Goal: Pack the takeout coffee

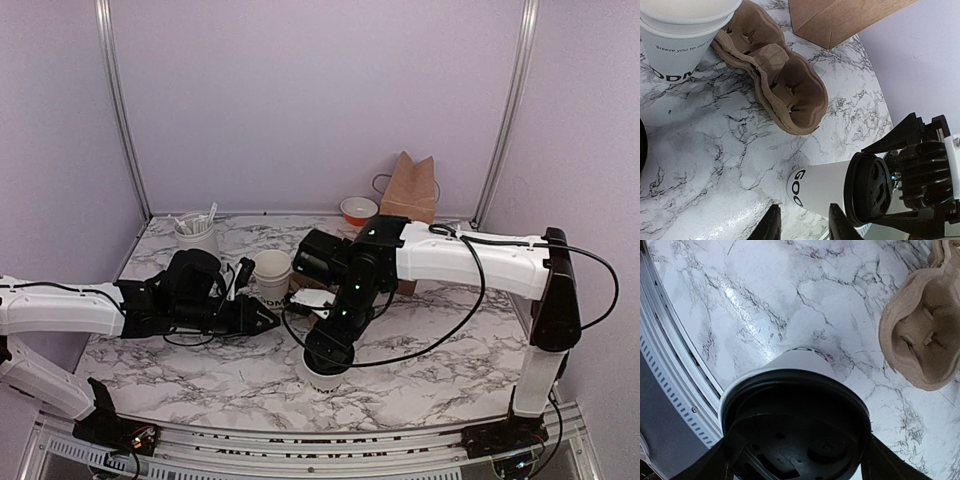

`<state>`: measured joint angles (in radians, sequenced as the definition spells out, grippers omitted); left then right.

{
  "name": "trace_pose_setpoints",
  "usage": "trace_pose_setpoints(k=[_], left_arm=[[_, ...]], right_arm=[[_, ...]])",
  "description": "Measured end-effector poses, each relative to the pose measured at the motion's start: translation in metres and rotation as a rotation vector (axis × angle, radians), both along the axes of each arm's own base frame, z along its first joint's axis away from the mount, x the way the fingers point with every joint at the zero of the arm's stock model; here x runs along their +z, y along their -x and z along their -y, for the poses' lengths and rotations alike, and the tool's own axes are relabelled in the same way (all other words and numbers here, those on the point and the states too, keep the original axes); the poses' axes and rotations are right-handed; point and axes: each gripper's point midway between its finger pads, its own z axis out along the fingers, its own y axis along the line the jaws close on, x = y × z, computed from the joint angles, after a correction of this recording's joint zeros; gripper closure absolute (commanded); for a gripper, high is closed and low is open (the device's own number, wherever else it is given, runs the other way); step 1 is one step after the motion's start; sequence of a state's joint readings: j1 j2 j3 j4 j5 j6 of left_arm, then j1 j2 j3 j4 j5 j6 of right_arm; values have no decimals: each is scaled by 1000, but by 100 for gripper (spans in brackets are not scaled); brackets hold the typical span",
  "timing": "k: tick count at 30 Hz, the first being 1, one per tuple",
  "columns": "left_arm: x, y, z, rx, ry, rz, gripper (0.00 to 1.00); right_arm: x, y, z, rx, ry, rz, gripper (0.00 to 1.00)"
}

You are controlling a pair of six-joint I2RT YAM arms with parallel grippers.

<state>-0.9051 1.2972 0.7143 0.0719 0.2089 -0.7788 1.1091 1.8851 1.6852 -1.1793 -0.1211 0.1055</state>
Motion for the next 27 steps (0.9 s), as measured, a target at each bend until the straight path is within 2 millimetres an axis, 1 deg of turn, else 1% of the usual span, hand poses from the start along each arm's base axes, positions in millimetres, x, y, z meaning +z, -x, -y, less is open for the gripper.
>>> trace_pose_setpoints(k=[8, 21, 27], left_arm=[[1, 0, 1, -2, 4, 2, 66], [1, 2, 2, -7, 5, 4, 66], [1, 2, 2, -7, 6, 3, 66]], right_arm=[[5, -2, -3, -5, -14, 6, 19], [5, 0, -4, -18, -17, -6, 19], [0, 1, -3, -19, -14, -12, 19]])
